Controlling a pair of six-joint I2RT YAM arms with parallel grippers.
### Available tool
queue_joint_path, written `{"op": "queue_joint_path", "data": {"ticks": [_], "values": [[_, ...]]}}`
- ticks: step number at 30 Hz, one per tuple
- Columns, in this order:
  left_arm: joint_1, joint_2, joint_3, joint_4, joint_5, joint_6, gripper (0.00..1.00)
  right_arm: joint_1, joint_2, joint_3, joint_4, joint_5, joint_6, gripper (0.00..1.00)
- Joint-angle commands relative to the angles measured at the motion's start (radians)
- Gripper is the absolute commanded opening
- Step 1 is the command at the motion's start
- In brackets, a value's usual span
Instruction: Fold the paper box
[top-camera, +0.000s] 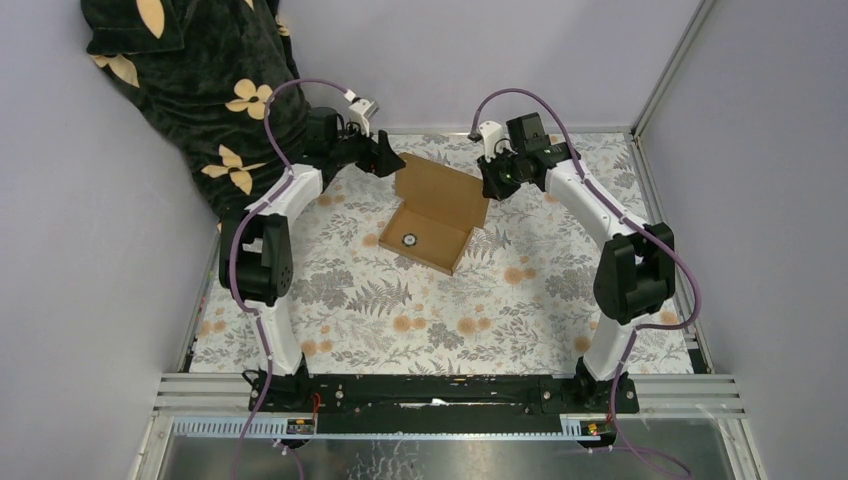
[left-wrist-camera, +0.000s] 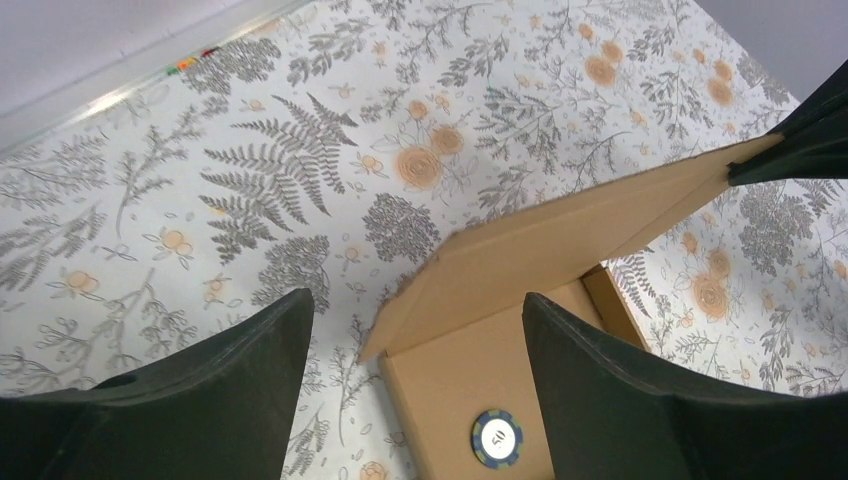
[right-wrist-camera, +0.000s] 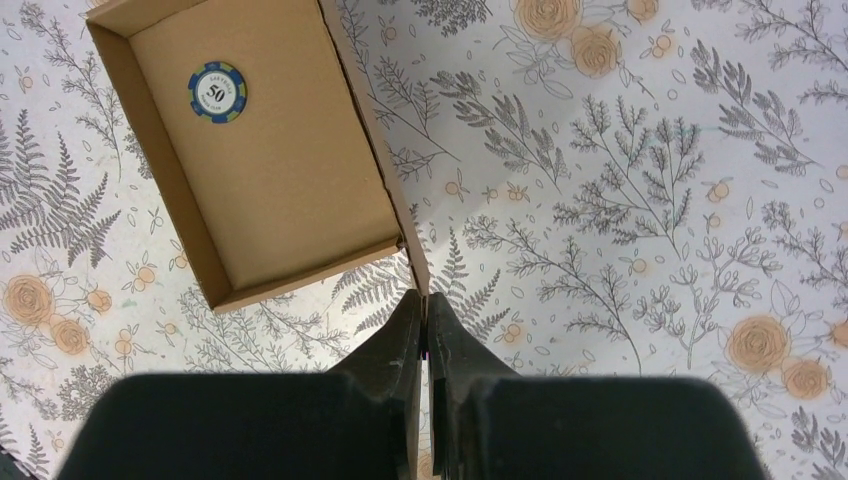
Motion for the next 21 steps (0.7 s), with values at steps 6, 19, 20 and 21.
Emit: {"op": "queue_joint_path", "data": {"ticks": [6, 19, 20, 21], "values": [[0.03, 0.038, 0.015, 0.118, 0.114, -0.043, 0.83, -0.005, 0.009, 0.045, -0.035, -0.05, -0.062, 0.01], [0.03, 0.083, 0.014, 0.144, 0.201, -0.051, 0.77, -0.005, 0.047, 0.142, -0.059, -0.05, -0.094, 0.0], [0.031, 0.086, 0.011, 0.147, 0.208, -0.054, 0.77, -0.005, 0.05, 0.148, -0.063, -0.053, -0.096, 0.0], [0.031, 0.089, 0.008, 0.151, 0.211, -0.059, 0.76, -0.005, 0.053, 0.149, -0.062, -0.052, -0.094, 0.0]]}}
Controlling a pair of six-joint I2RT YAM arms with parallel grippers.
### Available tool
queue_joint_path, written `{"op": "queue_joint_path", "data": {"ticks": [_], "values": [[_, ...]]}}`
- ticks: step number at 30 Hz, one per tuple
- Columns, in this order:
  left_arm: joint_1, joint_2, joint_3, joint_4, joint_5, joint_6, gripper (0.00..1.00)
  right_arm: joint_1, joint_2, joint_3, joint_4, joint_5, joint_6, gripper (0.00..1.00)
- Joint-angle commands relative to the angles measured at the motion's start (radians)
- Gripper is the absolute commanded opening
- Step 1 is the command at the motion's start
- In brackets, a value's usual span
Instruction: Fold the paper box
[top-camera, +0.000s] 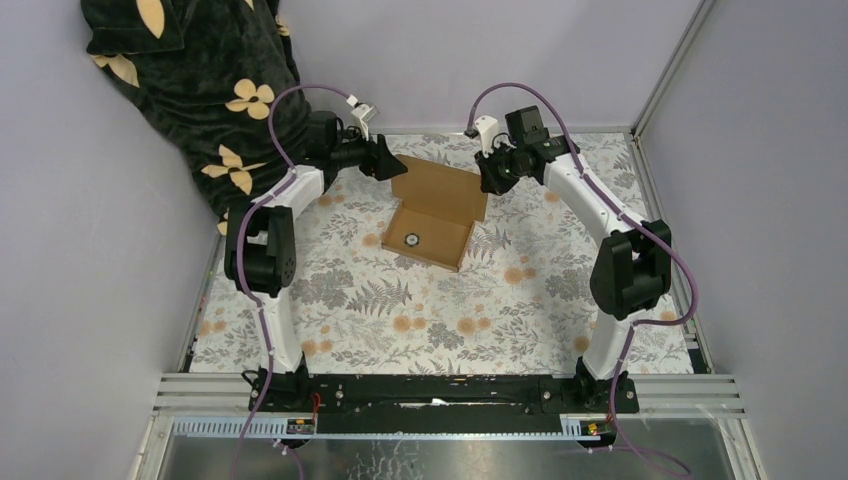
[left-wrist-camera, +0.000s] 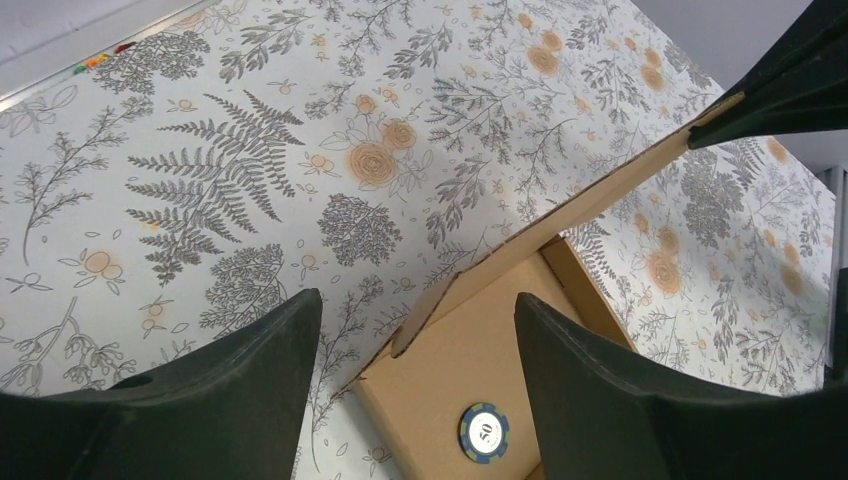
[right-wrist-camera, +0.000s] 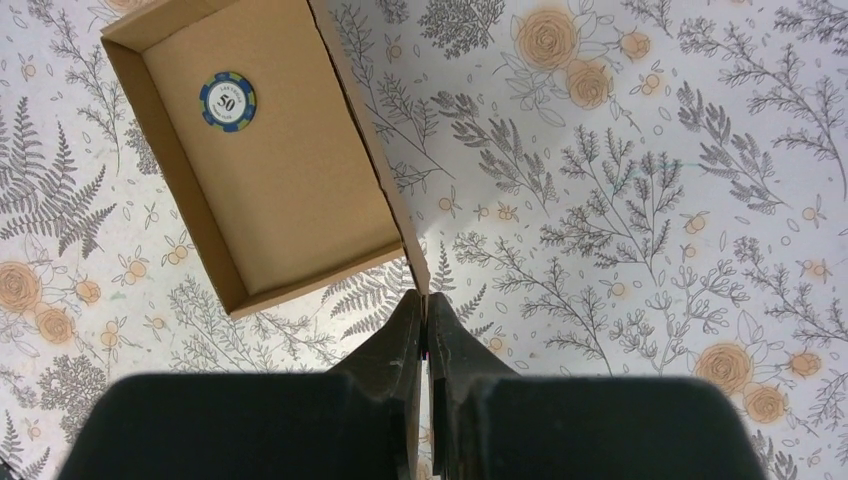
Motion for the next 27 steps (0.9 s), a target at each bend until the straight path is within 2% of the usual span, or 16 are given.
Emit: {"op": "queue_joint_path", "data": {"ticks": [1, 9, 18, 27], "values": [[0.002, 0.013, -0.015, 0.073, 0.053, -0.016, 0.76, -0.005, 0.01, 0.061, -0.013, -0.017, -0.02, 0.0], [-0.003, -0.04, -0.101, 0.111, 0.063, -0.048, 0.75, -0.005, 0.005, 0.042, 0.005, 0.021, -0.008, 0.0], [-0.057, -0.103, -0.203, 0.113, 0.008, -0.049, 0.75, -0.005, -0.016, -0.008, 0.03, 0.054, -0.003, 0.0], [-0.109, -0.219, -0.384, 0.167, -0.03, -0.095, 0.74, -0.005, -0.051, -0.087, 0.09, 0.058, 0.005, 0.0]]}}
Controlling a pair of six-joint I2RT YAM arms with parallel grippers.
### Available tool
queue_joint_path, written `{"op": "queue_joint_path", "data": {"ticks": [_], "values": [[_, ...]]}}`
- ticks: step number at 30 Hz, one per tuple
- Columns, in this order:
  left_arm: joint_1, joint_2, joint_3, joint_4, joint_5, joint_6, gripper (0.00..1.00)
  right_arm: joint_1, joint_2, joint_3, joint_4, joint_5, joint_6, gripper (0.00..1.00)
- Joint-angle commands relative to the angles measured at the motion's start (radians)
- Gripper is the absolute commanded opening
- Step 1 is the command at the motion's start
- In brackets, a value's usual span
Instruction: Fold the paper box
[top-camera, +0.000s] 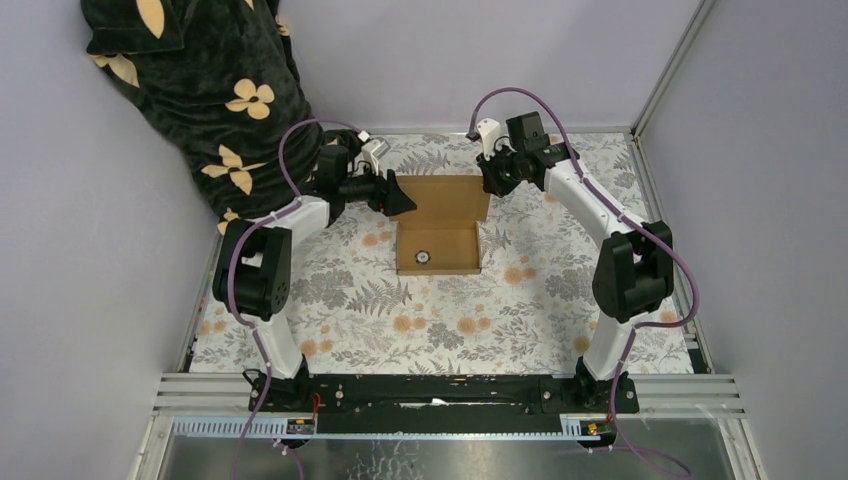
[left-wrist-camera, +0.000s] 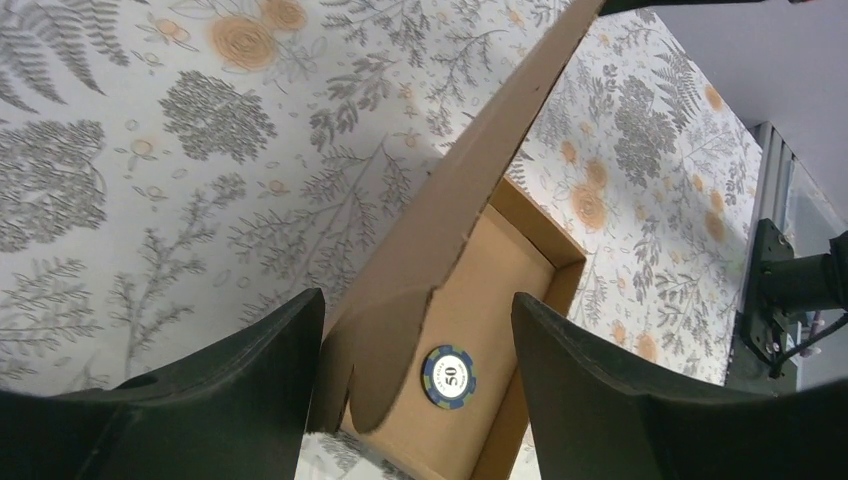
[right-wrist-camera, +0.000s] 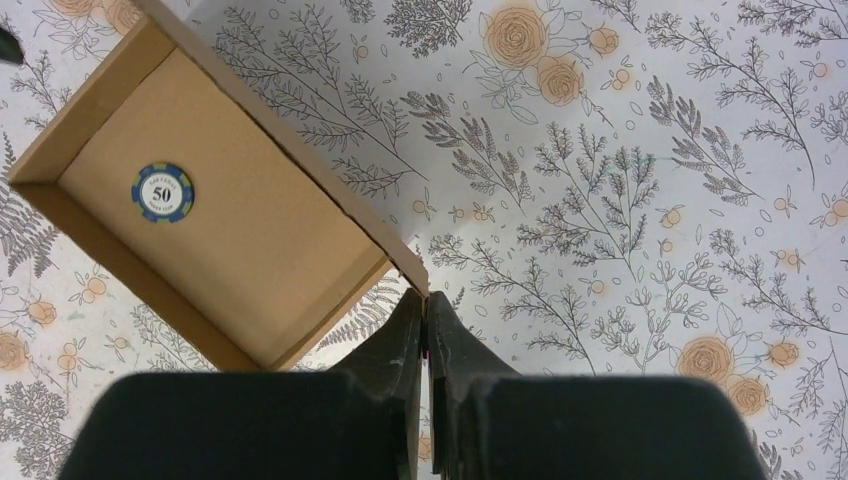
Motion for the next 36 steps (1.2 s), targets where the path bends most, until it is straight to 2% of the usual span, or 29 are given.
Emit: {"op": "queue_joint_path", "data": {"ticks": [1, 4, 8, 16, 19, 23, 28, 32, 36], "values": [[-0.034, -0.076, -0.078, 0.081, -0.034, -0.026, 0.74, -0.002, -0.038, -0.025, 0.009, 0.01, 0.005, 0.0], [-0.037, -0.092, -0.1, 0.067, -0.087, -0.02, 0.75, -0.002, -0.041, -0.024, 0.0, 0.003, 0.007, 0.0], [-0.035, -0.116, -0.072, -0.013, -0.223, 0.016, 0.77, -0.002, -0.063, -0.038, -0.006, 0.028, 0.009, 0.0], [-0.023, -0.194, -0.126, 0.009, -0.419, 0.032, 0.82, -0.002, -0.101, -0.04, -0.035, 0.044, 0.003, 0.0], [-0.005, -0.208, -0.149, 0.053, -0.419, 0.028, 0.83, -0.002, -0.094, -0.03, -0.046, 0.047, 0.003, 0.0], [0.034, -0.178, -0.126, 0.072, -0.362, 0.031, 0.79, -0.001, -0.087, -0.024, -0.053, 0.048, 0.002, 0.0], [0.113, -0.126, -0.064, 0.132, -0.165, -0.001, 0.63, 0.002, -0.057, 0.002, -0.078, 0.048, -0.009, 0.0], [0.143, -0.069, 0.02, 0.132, -0.01, -0.015, 0.6, 0.005, -0.038, 0.013, -0.089, 0.056, -0.018, 0.0], [0.143, -0.068, 0.034, 0.11, 0.037, 0.024, 0.6, 0.006, -0.036, 0.001, -0.086, 0.059, -0.022, 0.0]]}}
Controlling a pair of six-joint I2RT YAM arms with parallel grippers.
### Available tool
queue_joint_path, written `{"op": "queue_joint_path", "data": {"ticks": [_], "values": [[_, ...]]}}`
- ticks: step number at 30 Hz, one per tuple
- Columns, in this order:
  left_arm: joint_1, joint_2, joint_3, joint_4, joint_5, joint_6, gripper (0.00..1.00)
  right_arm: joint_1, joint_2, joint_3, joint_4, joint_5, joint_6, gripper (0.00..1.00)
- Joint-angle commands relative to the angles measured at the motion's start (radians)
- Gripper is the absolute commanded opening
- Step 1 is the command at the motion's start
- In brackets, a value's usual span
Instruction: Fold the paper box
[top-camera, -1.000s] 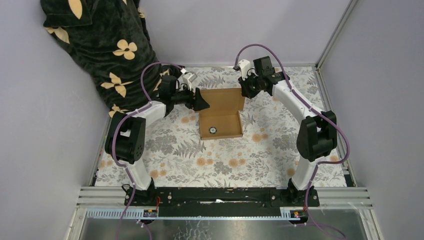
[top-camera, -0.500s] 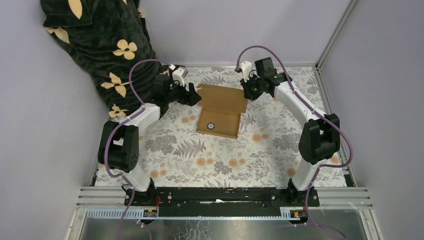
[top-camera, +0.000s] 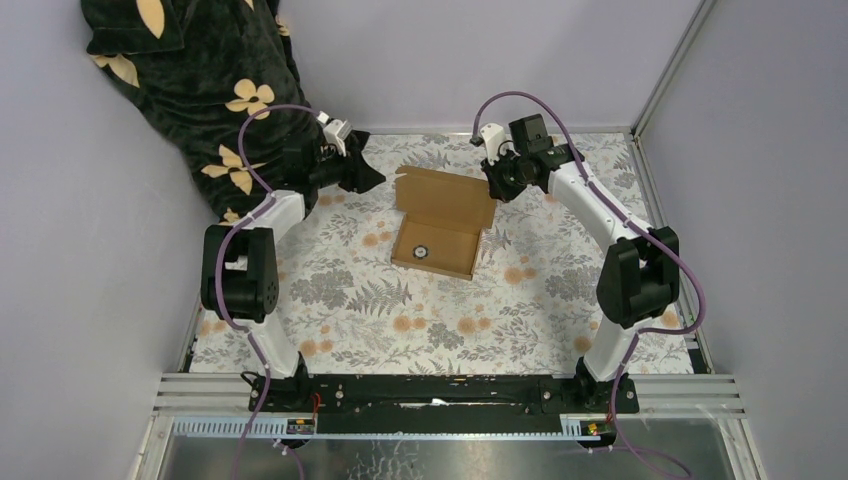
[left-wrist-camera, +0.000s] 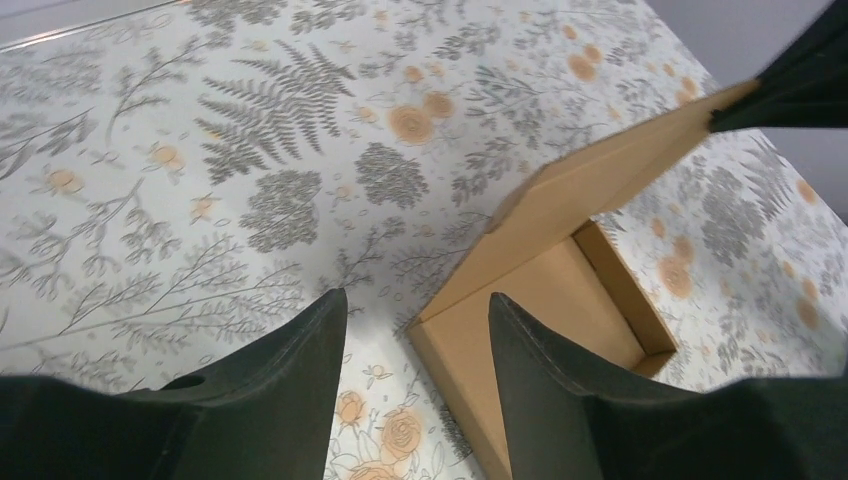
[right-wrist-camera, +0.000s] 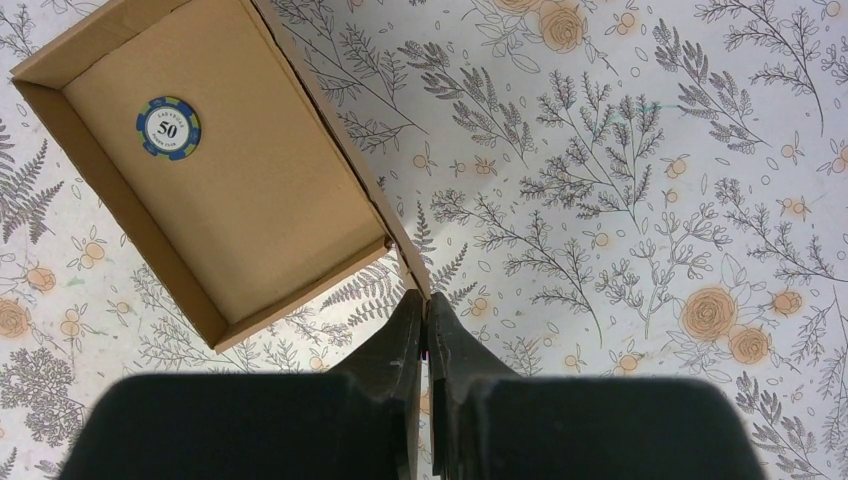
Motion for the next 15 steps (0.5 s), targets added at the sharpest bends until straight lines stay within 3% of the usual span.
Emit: {"op": "queue_joint_path", "data": {"ticks": [1, 7, 15], "values": [[-0.003, -0.008, 0.036, 0.047, 0.14, 0.034, 0.6, 0.01, 0.011, 0.028, -0.022, 0.018, -0.018, 0.0], [-0.04, -0.034, 0.078, -0.13, 0.043, 0.187, 0.5, 0.027, 0.018, 0.033, -0.03, 0.024, -0.021, 0.0], [-0.092, -0.046, 0.156, -0.297, -0.091, 0.27, 0.37, 0.035, 0.012, 0.024, -0.027, 0.016, -0.022, 0.0]]}}
